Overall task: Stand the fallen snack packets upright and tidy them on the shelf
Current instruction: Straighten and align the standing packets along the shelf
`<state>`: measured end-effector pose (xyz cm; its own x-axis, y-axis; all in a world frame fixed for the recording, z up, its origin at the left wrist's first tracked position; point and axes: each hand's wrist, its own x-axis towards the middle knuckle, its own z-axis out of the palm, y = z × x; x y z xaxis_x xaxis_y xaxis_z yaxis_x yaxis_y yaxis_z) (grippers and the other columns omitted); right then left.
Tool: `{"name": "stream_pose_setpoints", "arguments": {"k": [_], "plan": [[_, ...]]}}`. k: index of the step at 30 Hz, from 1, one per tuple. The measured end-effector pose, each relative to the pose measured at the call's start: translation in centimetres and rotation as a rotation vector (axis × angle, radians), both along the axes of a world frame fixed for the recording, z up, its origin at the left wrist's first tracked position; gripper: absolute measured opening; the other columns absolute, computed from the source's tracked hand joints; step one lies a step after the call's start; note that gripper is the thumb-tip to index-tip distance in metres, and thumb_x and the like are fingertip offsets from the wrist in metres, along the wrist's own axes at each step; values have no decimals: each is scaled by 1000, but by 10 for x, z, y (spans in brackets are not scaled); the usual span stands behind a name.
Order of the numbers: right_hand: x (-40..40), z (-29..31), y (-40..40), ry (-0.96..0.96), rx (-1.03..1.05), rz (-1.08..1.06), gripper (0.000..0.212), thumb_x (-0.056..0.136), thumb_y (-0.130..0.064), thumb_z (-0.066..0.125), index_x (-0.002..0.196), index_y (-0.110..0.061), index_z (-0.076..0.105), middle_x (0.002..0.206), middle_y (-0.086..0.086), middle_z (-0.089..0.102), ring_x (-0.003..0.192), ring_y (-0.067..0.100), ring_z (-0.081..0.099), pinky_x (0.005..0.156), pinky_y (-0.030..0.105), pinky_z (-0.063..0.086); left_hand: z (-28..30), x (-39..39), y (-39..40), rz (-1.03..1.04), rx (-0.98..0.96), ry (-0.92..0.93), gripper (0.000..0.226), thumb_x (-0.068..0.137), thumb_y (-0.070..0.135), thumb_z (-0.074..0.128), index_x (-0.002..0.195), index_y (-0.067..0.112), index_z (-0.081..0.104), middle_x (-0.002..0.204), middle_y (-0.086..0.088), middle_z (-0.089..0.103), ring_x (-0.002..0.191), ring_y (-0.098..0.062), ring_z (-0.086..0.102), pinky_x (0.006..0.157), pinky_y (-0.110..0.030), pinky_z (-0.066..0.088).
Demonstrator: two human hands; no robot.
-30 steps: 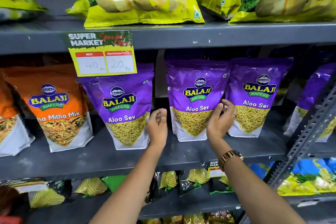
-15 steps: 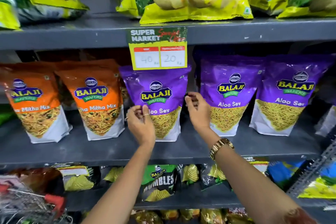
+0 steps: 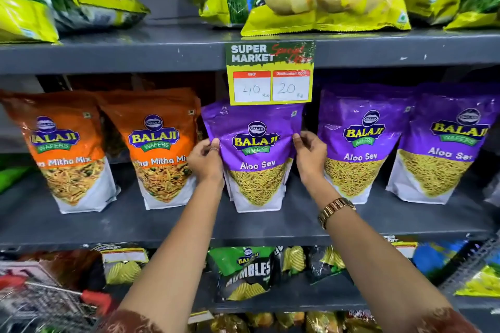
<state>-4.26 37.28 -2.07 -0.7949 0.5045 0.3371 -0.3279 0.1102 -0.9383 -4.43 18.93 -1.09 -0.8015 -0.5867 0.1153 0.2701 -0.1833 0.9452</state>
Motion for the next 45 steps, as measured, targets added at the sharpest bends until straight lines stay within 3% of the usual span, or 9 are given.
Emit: {"name": "stream_pose_setpoints", "arguments": {"k": [2,5,9,13,25,30,33,37,45], "plan": [[0,-3,0,1,-34,47,16,88,-13,55,101,-4,59,92,7,59,87,17,52,69,7,44,-4,4,1,-58,-15,-1,12,86,9,57,92,2,64,68,1,58,61,-6,50,47,-7,43],[6,-18,1,-111,-18,91,19,91,-23,51,103,-13,60,94,2,59,92,16,53,89,35,48,-22,11,0,-206,-42,-82,20,90,31,52,90,15,63,92,-7,64,84,-18,60,79,-32,53],[26,-50,-11,-283,4,176,36,95,-34,39,116,-10,55,115,7,61,108,20,53,100,37,37,-62,26,5,-478,-32,-284,56,88,60,28,119,22,55,123,-1,56,114,-18,51,102,-37,40],[37,-67,-25,-423,73,265,47,96,-43,28,133,-16,38,138,10,48,128,28,42,105,38,30,-86,30,16,-602,-45,-289,64,87,64,23,140,29,30,152,-3,29,143,-21,18,119,-48,14],[39,-64,-29,-379,68,182,47,95,-37,35,138,-17,31,143,11,43,132,29,37,111,43,30,-82,23,17,-573,-36,-303,57,90,57,25,134,24,41,144,-9,42,134,-24,36,115,-49,26],[53,-51,-48,42,272,-222,32,90,-21,45,117,-4,49,120,18,53,114,32,47,99,36,36,-57,40,0,100,-1,-189,34,93,33,42,106,7,61,114,-15,63,102,-26,56,91,-36,42],[56,-41,-70,173,364,-140,23,86,-21,44,99,-5,54,91,13,57,86,32,55,82,37,43,-40,42,-30,313,-16,-113,28,92,23,44,97,0,59,102,-20,65,89,-27,56,75,-30,42],[52,-37,-107,233,462,-65,15,85,-12,48,90,-3,59,82,13,65,74,30,59,71,36,45,-31,35,-79,472,-69,-123,23,89,15,49,97,-5,57,102,-24,64,94,-33,58,71,-30,41],[36,-26,-164,254,588,-138,18,85,-9,49,96,-2,62,91,15,68,81,31,63,74,32,44,-38,14,-151,329,-108,-202,39,90,31,51,112,0,54,118,-20,60,108,-33,55,88,-34,43]]}}
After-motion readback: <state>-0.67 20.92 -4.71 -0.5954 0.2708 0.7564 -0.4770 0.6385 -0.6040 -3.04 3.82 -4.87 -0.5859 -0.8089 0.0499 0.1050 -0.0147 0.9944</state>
